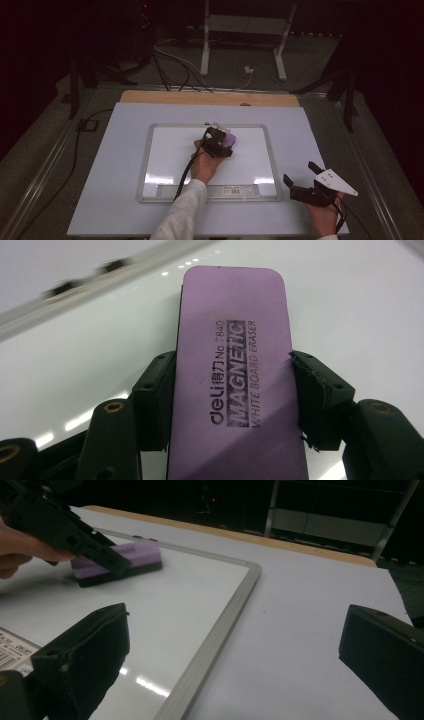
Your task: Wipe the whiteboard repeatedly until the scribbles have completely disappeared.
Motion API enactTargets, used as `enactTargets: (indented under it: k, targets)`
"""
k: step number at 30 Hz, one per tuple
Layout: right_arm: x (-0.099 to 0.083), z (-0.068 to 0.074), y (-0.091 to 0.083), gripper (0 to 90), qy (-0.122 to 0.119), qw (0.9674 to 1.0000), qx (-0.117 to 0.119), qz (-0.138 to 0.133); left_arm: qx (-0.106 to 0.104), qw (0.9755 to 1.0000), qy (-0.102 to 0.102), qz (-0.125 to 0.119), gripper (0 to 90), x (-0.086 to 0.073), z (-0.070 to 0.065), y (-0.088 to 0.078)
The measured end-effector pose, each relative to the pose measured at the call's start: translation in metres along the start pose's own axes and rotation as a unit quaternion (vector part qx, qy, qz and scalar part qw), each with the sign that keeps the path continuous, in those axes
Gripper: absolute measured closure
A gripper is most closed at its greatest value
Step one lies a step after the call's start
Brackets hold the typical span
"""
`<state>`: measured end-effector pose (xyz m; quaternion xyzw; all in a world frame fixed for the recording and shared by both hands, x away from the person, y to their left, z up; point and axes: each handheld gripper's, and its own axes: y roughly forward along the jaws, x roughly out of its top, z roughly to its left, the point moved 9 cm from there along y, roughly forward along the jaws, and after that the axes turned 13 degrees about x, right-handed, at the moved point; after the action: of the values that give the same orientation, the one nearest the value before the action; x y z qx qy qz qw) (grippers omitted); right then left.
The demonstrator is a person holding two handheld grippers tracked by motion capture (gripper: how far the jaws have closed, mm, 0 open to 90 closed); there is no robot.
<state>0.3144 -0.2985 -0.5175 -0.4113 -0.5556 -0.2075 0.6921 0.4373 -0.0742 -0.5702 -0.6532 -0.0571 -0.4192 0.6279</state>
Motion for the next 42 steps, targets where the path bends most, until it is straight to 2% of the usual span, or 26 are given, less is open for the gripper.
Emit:
enactTargets:
  k: [2,3,5,8,16,23,29,32,37,39,42]
  targets:
    - [0.000,0.001,0.001,0.3,-0.001,1.0000,0.001,0.001,-0.013,0.9997,0.018,-0.004,41.7,0.001,-0.010,-0.001]
    - [0.000,0.001,0.002,0.3,-0.001,1.0000,0.002,0.002,-0.011,0.9996,0.024,-0.006,41.7,0.001,-0.012,-0.002]
    - [0.000,0.001,0.002,0.3,-0.001,1.0000,0.002,0.002,-0.016,0.9996,0.022,-0.005,41.8,0.000,-0.011,-0.002]
    - [0.000,0.001,0.001,0.3,0.000,1.0000,0.000,0.001,-0.003,0.9998,0.019,-0.002,41.7,-0.002,-0.003,-0.002]
    - [0.000,0.001,0.000,0.3,0.000,1.0000,0.001,0.000,0.029,0.9995,-0.010,0.005,41.8,-0.015,0.035,-0.006]
    - [0.000,0.000,-0.001,0.3,0.001,1.0000,-0.001,-0.001,0.060,0.9975,-0.035,0.013,41.8,-0.032,0.069,-0.014]
    - [0.000,-0.001,-0.002,0.3,0.005,1.0000,-0.003,-0.003,0.076,0.9956,-0.052,0.015,41.8,-0.046,0.090,-0.021]
    - [0.000,-0.001,-0.002,0.3,0.005,1.0000,-0.003,-0.003,0.078,0.9952,-0.056,0.016,41.8,-0.050,0.096,-0.023]
    - [0.000,-0.002,-0.002,0.3,0.006,1.0000,-0.004,-0.003,0.079,0.9947,-0.064,0.017,41.8,-0.047,0.095,-0.021]
    - [0.000,-0.002,-0.001,0.3,0.007,1.0000,-0.004,-0.003,0.075,0.9950,-0.063,0.015,41.7,-0.041,0.088,-0.017]
    - [0.001,-0.001,-0.001,0.3,0.005,1.0000,-0.004,-0.004,0.067,0.9961,-0.056,0.012,41.8,-0.027,0.069,-0.009]
